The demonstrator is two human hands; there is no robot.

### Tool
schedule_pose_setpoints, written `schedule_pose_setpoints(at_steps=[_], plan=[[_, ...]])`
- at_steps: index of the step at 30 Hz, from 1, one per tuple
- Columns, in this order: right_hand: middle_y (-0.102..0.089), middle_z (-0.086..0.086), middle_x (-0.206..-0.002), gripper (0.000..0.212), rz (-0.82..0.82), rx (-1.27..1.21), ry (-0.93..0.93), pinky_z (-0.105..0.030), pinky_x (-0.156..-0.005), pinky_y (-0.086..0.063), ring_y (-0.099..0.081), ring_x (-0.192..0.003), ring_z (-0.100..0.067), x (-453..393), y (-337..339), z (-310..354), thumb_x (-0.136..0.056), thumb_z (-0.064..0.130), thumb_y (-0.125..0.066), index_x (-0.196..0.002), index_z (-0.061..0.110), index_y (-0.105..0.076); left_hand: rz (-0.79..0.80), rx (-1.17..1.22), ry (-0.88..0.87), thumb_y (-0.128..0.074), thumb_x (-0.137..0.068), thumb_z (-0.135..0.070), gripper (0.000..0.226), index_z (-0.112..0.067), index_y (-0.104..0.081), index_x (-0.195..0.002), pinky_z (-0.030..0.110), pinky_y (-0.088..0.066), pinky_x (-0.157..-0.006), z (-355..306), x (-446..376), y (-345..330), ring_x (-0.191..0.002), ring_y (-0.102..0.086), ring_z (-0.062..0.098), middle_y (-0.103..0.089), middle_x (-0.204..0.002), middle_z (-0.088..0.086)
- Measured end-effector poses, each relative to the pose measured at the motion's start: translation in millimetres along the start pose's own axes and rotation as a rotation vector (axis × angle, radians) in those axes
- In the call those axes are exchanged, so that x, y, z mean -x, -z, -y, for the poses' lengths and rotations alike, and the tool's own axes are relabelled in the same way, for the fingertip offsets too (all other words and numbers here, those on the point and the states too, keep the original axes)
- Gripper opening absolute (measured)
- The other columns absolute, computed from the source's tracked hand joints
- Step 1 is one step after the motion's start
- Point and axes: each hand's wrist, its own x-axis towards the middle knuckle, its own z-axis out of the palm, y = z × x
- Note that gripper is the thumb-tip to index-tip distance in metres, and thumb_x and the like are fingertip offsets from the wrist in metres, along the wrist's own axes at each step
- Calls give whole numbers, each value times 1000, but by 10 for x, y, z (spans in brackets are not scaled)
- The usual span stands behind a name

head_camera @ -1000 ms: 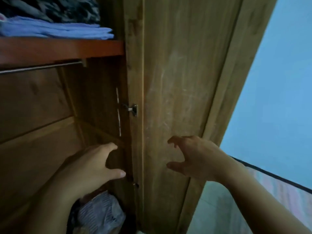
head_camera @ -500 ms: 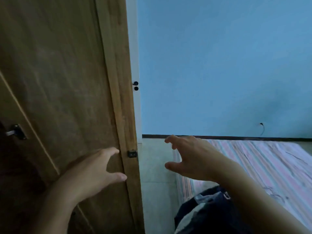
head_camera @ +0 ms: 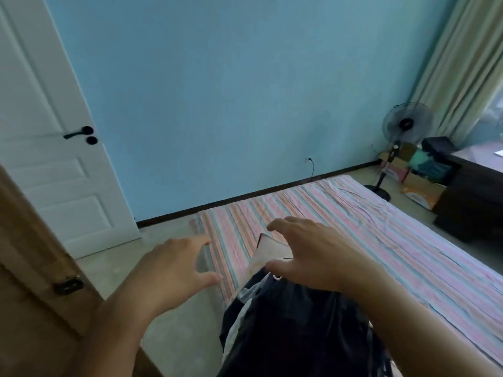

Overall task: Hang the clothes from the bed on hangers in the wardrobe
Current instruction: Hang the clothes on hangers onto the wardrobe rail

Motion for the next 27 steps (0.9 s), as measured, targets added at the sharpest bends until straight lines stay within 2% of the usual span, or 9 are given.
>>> schedule_pose_setpoints(at_steps=[4,8,11,14,18,23,24,27], plan=[[-56,8,-137,66,-2,-13,-80,-34,-92,-52,-59,-116,-15,92,-74,-438,-88,58,-58,-144,27,-42,24,-16,-89,-66,-83,-58,72,-31,-40,-145,34,-48,-96,-404,-444,-297,-120,-56,14,-54,-139,-6],[-57,6,-136,65,-15,-47,-187,-39,-95,-52,-58,-118,-17,197,-186,-927,-87,56,-59,-142,26,-44,32,-28,-179,-67,-82,-57,63,-31,-48,-137,34,-49,-92,-747,-883,-629,-116,-58,15,-58,-134,-6],[-57,6,-137,64,-8,-64,-256,-36,-93,-51,-58,-117,-19,240,-316,-1298,-88,55,-57,-143,25,-44,20,-37,-217,-64,-86,-52,56,-31,-50,-135,34,-50,-89,-970,-1227,-902,-109,-61,17,-62,-126,-5],[-58,7,-133,58,-13,-68,-313,-33,-84,-51,-59,-113,-19,221,-478,-1628,-89,53,-55,-140,26,-46,-6,2,-240,-62,-89,-47,48,-30,-54,-133,35,-53,-84,-1174,-1572,-1200,-101,-63,19,-64,-117,-5],[-60,4,-128,49,7,-71,-395,-34,-81,-50,-59,-112,-20,160,-752,-2103,-91,47,-55,-133,23,-48,34,16,-260,-60,-92,-43,44,-30,-54,-133,36,-52,-87,-1376,-2013,-1668,-105,-63,22,-65,-122,-3],[-58,4,-127,59,38,-65,-487,-30,-78,-45,-55,-115,-20,130,-1274,-2753,-92,45,-55,-144,24,-38,114,-4,-276,-58,-93,-41,41,-30,-53,-132,34,-50,-83,-1462,-2553,-2262,-104,-62,20,-64,-120,-5],[-58,3,-127,58,49,-61,-504,-30,-78,-44,-54,-115,-20,125,-1399,-2875,-92,46,-55,-143,24,-39,125,-9,-279,-58,-93,-42,41,-31,-53,-132,33,-50,-83,-1467,-2651,-2380,-104,-61,19,-64,-121,-7],[-56,2,-134,55,76,-125,-559,-33,-93,-46,-52,-122,-21,94,-1768,-3206,-94,45,-54,-142,24,-41,142,-15,-285,-59,-92,-41,45,-31,-51,-135,33,-48,-88,-1467,-2929,-2720,-110,-59,17,-61,-129,-9]])
